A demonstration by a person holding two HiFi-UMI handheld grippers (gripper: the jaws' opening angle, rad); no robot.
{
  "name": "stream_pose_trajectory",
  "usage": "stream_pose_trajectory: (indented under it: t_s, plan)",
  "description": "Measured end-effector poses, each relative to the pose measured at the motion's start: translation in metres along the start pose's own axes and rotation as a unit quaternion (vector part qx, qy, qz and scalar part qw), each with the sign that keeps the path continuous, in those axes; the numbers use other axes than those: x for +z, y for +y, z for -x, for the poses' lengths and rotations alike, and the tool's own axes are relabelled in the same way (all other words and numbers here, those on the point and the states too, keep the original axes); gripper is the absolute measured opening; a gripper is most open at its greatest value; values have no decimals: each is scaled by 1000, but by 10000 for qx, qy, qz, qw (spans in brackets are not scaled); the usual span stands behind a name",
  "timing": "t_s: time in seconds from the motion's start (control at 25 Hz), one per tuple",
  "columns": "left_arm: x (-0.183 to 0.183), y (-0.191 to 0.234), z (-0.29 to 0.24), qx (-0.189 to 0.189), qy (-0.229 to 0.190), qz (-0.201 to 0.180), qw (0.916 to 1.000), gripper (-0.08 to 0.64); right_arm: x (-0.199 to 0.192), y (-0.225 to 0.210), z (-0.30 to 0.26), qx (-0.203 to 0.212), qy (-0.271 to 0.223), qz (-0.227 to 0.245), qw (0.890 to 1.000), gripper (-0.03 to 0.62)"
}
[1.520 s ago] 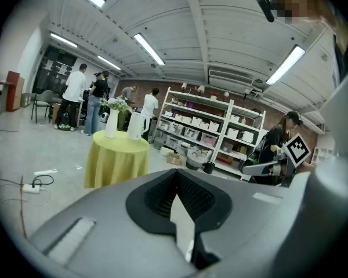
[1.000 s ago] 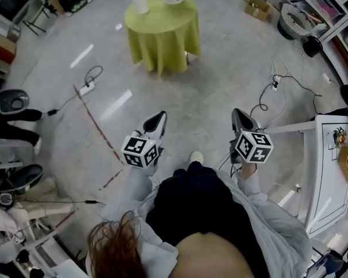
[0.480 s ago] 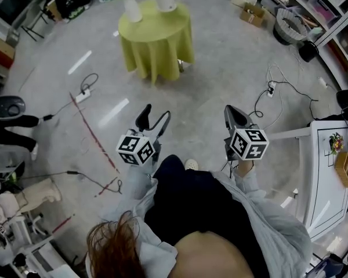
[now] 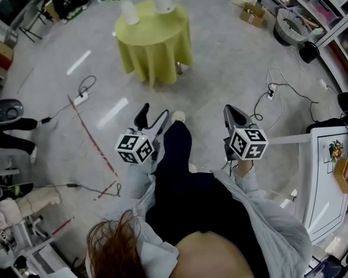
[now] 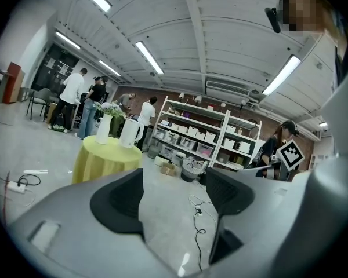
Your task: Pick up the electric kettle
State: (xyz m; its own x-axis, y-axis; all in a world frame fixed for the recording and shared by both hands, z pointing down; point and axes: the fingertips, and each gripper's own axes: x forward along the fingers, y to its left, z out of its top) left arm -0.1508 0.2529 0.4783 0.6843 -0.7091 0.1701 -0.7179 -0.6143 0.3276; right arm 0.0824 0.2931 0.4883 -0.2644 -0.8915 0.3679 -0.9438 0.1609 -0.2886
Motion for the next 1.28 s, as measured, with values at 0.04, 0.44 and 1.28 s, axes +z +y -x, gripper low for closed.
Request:
stream_pose_trajectory:
  t_s: [0.04, 0.44, 1.28]
  plan:
    - [1, 3, -7, -21, 23, -30, 10000, 342, 3, -3, -5, -18, -3, -6, 10000, 2]
    - [49, 45, -97, -373, 112, -121, 9992, 342, 66, -28, -85, -164, -149, -99, 9997, 2]
    - [114, 160, -244, -536, 215, 9, 9983, 336, 160, -65, -245, -389, -189, -45, 9991, 2]
